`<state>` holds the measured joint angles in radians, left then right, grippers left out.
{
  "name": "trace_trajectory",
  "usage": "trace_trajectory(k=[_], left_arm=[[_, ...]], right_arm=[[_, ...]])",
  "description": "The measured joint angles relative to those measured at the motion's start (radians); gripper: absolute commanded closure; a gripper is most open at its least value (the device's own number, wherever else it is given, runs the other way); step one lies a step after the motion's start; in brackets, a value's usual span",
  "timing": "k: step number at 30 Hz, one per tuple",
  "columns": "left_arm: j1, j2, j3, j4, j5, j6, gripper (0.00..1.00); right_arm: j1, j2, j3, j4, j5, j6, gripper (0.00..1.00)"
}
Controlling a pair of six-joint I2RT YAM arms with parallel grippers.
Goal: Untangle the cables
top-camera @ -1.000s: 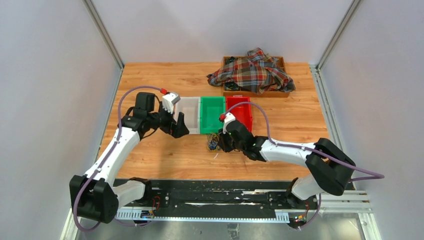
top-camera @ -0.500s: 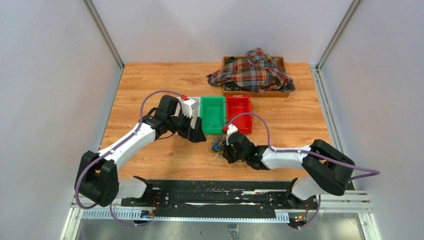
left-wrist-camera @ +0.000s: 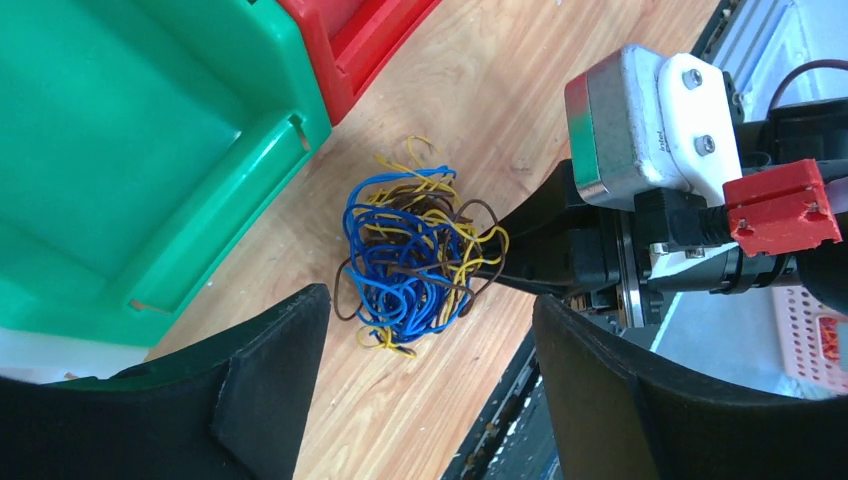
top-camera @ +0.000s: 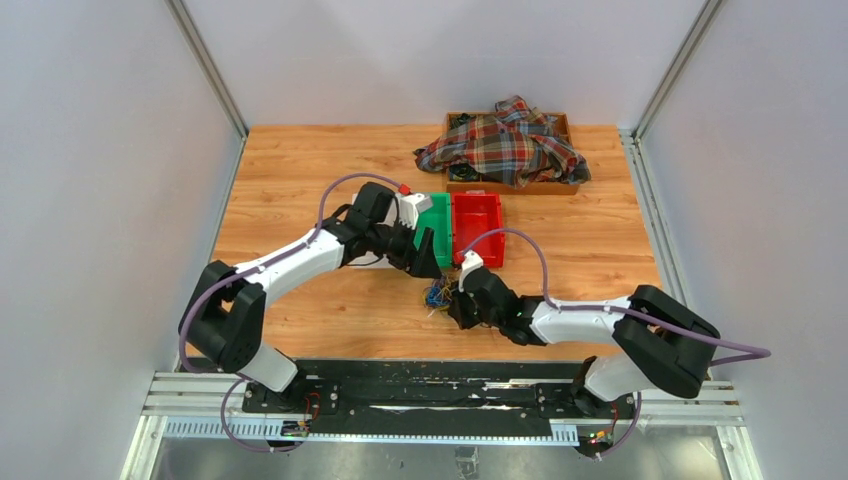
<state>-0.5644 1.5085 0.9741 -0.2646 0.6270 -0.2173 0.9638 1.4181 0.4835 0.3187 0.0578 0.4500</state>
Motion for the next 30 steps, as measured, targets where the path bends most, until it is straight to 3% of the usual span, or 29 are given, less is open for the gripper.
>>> trace_trajectory(k=[6,13,23,30], left_arm=[[-0.034,0.017,-0.006,0.065,-0.016,-0.074,0.25],[-0.079,0.017,-0.063,0.101,-0.073,-0.118,0.45],[-0.079,0.035,-0.073,0.120,-0.115,-0.127,0.47],[-0.079,0.113,-0.054,0.102,-0.097,-0.132,0.77]], right_arm=[[0.000,-0.033,-0.044,0.032,0.006,0.027,0.99],[0.000,-0.035,-0.064,0.074,0.006,0.064,0.99],[0.000,-0.043,-0.085,0.128,0.006,0.111,0.99],[0.000,-0.052,-0.090,0.145,0.006,0.130,0.99]])
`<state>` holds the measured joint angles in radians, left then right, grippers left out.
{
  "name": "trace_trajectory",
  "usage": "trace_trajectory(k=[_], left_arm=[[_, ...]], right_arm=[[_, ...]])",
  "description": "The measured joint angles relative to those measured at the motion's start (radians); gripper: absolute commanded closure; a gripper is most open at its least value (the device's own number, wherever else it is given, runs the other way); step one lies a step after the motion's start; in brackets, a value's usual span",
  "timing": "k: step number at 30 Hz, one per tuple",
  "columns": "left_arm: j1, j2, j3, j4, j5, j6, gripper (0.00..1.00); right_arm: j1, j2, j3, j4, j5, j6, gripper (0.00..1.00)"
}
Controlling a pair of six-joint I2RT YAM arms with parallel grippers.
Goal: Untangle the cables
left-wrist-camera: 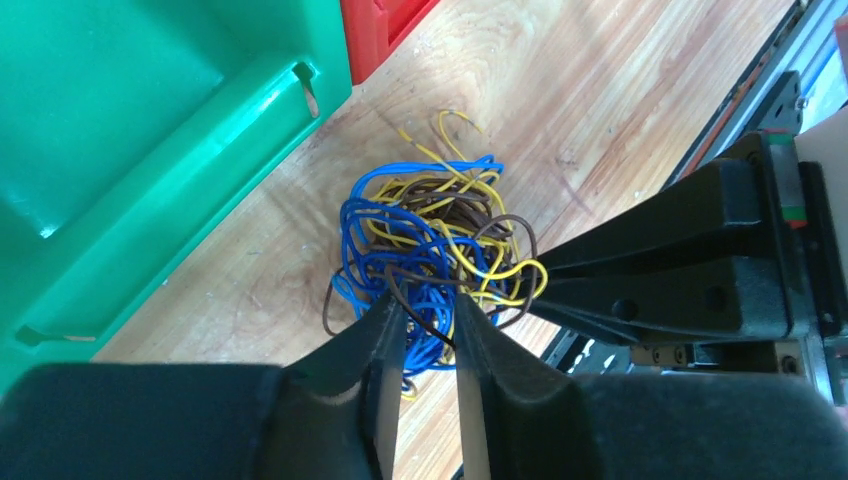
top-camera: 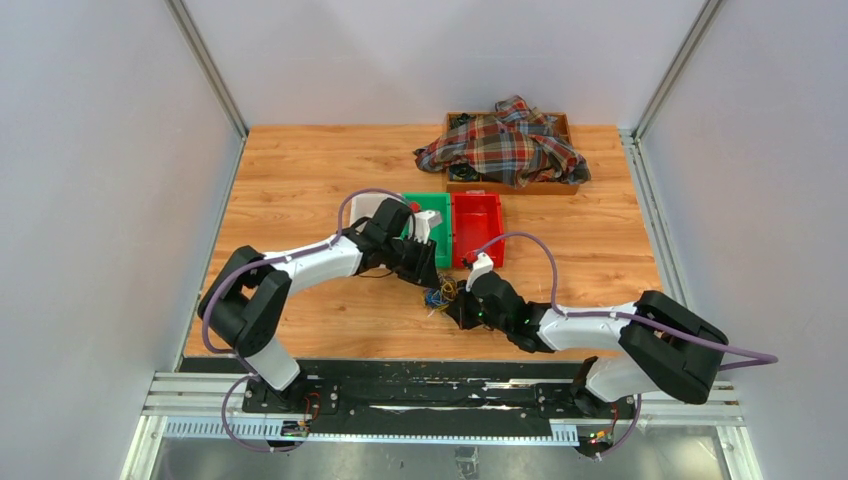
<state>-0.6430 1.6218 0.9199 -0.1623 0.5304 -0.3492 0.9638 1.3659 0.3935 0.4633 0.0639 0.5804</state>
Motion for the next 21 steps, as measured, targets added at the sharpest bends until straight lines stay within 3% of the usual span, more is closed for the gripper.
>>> trace_trajectory(k=[2,9,12,18,21], left_arm=[[0.000,0.002,0.011,-0.014,0.004,0.011,0.82],[0.000,-0.093,0.022,-0.079,-0.005,0.082,0.82],[0.000,-0.132,0.046,-0.115,-0.012,0.115,0.87],[0.000,-0.158,0.106,-0.209,-0.037,0.193,0.99],[0.000,-0.180,0.137,-0.267,-0.048,0.234,0.94]], right_arm=[[0.000,0.000,0.000,0.000,0.000,0.003,0.99],[0.000,-0.008,0.000,0.002,0.000,0.003,0.99],[0.000,-0.008,0.000,0.003,0.000,0.003,0.99],[0.000,-0.031,-0.001,-0.008,0.005,0.004,0.80],[-0.005,-0.090,-0.002,-0.031,0.013,-0.001,0.78]])
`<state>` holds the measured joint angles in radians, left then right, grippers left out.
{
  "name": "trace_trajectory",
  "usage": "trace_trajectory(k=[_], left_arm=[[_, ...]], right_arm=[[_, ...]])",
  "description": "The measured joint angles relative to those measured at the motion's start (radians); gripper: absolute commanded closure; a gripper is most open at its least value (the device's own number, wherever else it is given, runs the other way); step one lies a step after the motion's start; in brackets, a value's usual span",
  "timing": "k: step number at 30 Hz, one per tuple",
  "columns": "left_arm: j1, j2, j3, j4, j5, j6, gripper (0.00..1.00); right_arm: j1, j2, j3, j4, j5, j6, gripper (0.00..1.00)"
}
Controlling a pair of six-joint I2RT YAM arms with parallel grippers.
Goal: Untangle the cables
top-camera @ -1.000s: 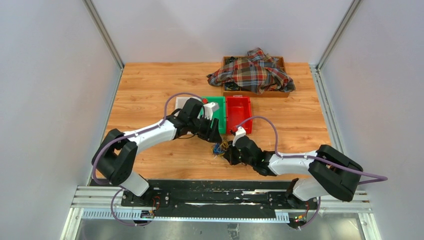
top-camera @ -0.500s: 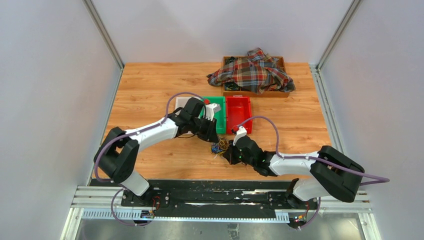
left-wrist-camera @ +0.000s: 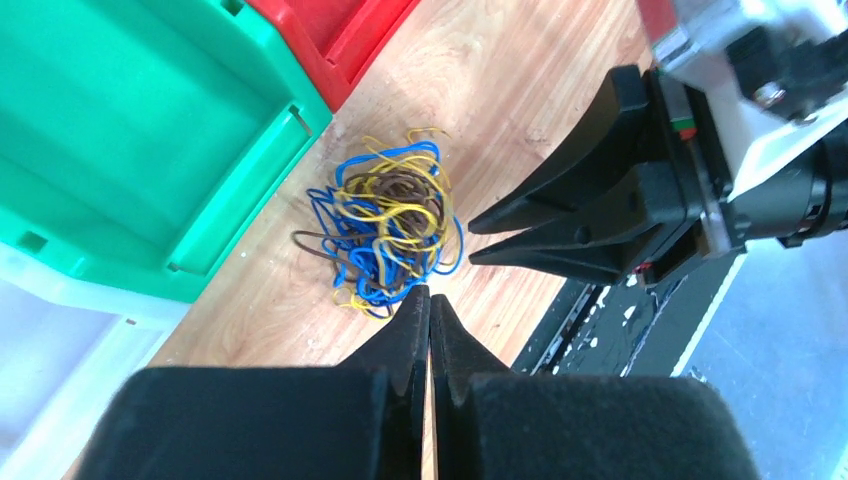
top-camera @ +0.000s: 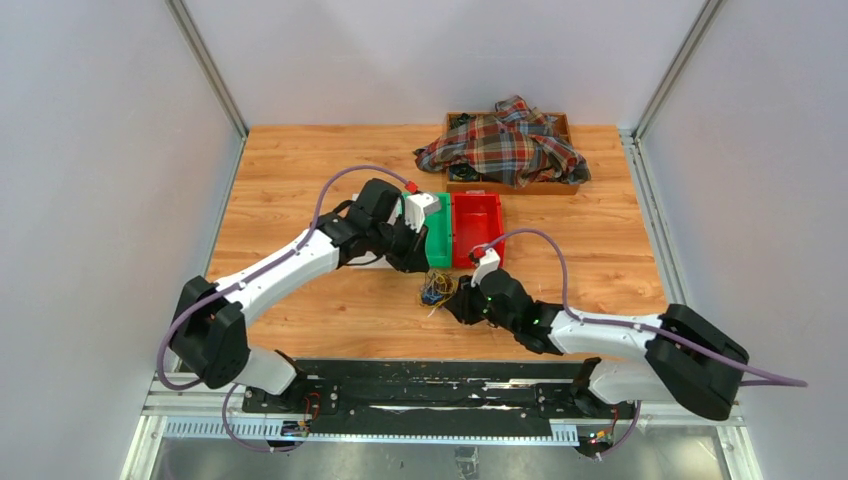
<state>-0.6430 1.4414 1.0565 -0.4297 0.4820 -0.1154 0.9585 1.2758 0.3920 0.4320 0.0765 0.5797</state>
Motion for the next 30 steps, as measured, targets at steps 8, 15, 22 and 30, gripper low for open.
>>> trace_trajectory(k=[8,15,22,30], left_arm=[[0.000,-0.060,-0.038,-0.011,-0.008,0.020,0.44],[0.000,0.015,-0.156,0.047,-0.046,-0.060,0.49],[0.005,0.022,-0.161,0.127,-0.083,-0.121,0.54],[0.053,0.050,-0.161,0.193,-0.064,-0.204,0.53]], right_arm=[[-0.003,-0.111,0.004,-0.026,0.022,-0.032,0.77],[-0.003,-0.068,-0.002,-0.036,0.024,-0.026,0.77],[-0.040,-0.087,-0.002,-0.037,0.029,-0.031,0.62],[-0.068,0.031,0.058,0.027,0.010,-0.026,0.66]])
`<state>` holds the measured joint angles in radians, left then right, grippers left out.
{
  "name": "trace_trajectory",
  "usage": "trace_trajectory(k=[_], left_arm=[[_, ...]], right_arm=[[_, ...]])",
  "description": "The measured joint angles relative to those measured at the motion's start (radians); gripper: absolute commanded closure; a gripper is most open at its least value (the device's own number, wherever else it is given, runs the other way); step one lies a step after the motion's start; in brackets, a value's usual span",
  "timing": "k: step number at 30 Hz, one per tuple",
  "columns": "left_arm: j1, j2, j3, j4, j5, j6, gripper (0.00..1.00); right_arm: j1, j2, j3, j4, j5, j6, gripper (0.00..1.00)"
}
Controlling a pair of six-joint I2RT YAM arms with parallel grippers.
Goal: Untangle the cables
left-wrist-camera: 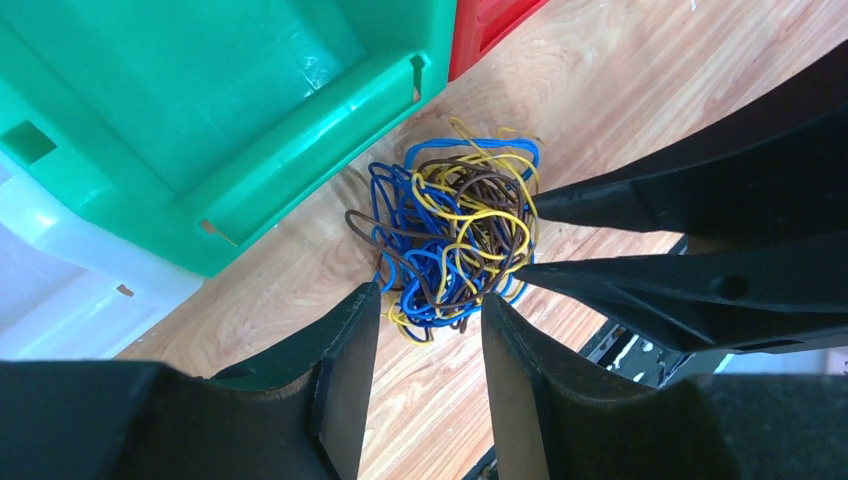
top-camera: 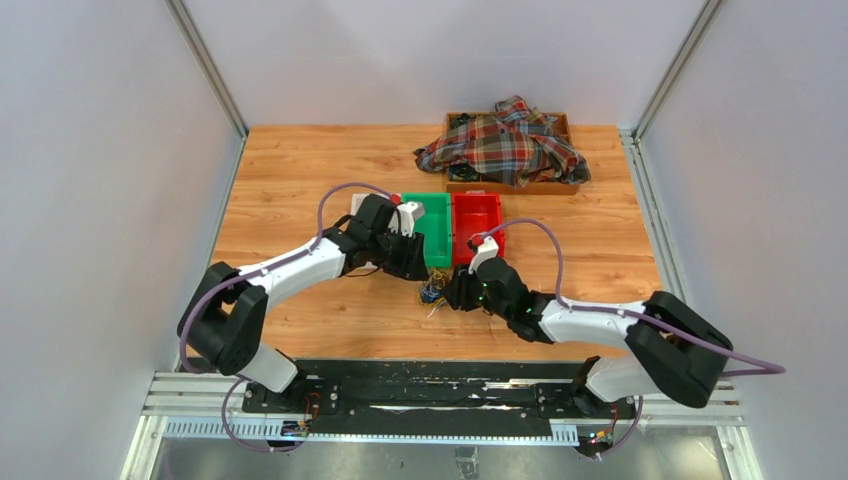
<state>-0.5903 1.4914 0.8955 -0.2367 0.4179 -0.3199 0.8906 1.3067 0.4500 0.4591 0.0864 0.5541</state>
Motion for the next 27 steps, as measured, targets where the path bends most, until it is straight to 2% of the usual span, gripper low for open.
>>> trace_trajectory(k=[4,10,19,21,27], left_arm=[[0.000,0.021,0.000,0.007,0.003,-0.016,0.54],[0.000,0.037,0.000,0.034,0.002,-0.031,0.64],[-0.035,0.077,0.021,0.054,-0.011,-0.037,0.64],[-0.039,0.084,0.025,0.057,-0.013,-0.037,0.68],[-0.040,0.090,0.035,0.055,-0.029,-0.029,0.88]], right_arm=[[-0.002,0.085,0.003,0.037,-0.027,0.011,0.73],[-0.003,0.113,-0.013,0.089,-0.052,0.039,0.76],[-0.003,0.113,-0.028,0.117,-0.061,0.058,0.80],[-0.003,0.112,-0.037,0.124,-0.061,0.061,0.80],[-0.003,0.098,-0.072,0.138,-0.061,0.074,0.81]])
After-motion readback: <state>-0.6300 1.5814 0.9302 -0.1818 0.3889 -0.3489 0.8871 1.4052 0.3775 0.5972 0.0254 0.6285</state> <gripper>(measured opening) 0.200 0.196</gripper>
